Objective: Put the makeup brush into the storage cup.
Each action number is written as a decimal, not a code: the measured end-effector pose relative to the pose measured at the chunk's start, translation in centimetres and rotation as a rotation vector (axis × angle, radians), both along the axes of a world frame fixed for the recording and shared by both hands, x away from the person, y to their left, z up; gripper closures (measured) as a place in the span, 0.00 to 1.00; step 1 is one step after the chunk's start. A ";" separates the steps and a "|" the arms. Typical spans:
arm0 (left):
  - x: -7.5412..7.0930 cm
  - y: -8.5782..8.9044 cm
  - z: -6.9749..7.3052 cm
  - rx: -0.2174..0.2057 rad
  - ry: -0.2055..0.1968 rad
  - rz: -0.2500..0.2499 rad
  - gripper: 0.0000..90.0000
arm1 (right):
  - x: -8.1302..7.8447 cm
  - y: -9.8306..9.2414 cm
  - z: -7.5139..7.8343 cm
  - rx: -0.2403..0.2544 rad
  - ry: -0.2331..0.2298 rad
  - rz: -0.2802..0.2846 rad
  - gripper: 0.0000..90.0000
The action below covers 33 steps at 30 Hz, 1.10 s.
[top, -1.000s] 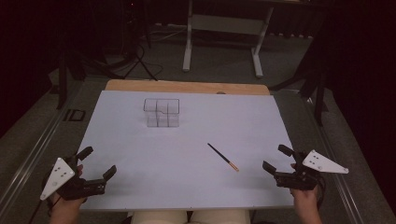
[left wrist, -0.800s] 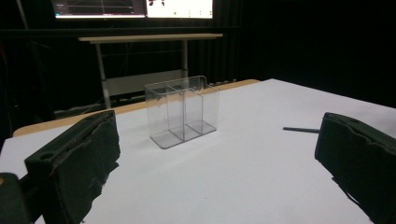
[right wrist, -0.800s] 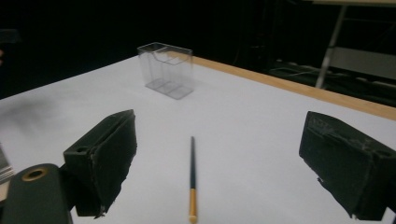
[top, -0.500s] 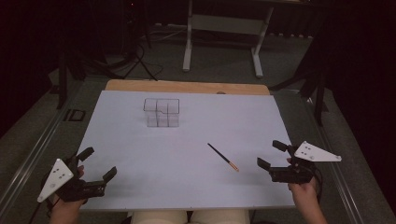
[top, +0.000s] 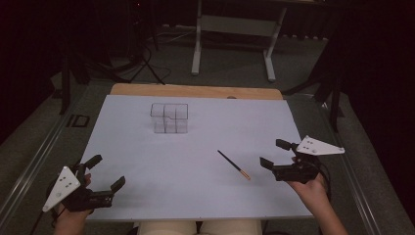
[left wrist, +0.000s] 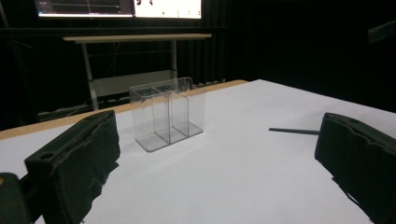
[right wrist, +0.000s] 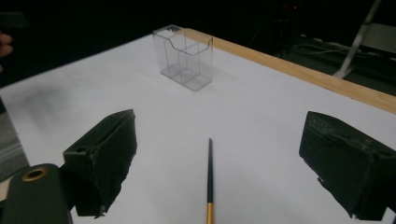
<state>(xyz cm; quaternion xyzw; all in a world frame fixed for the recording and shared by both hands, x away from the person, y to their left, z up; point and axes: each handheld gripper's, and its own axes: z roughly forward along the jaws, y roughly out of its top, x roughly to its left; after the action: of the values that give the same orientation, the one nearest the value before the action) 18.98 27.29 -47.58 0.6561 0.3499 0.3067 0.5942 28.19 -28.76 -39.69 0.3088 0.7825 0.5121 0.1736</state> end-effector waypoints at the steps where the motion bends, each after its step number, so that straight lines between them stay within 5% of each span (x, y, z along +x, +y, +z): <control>1: 0.0 0.0 0.0 -0.002 0.000 -0.002 0.01 | 0.2 0.3 0.0 -0.012 0.008 -0.005 0.12; 18: 0.1 -0.4 0.0 0.009 -0.002 -0.023 0.01 | 2.3 3.7 -0.8 -0.141 0.119 0.055 0.12; 33: 0.2 -0.5 0.0 0.011 -0.002 -0.030 0.01 | 4.1 6.2 -2.7 -0.287 0.270 0.091 0.16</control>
<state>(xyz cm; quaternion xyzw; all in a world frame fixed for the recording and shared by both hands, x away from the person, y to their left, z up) 19.15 26.80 -47.59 0.6640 0.3378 0.3003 0.5956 32.25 -22.52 -42.35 0.3109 0.8769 0.3564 0.0859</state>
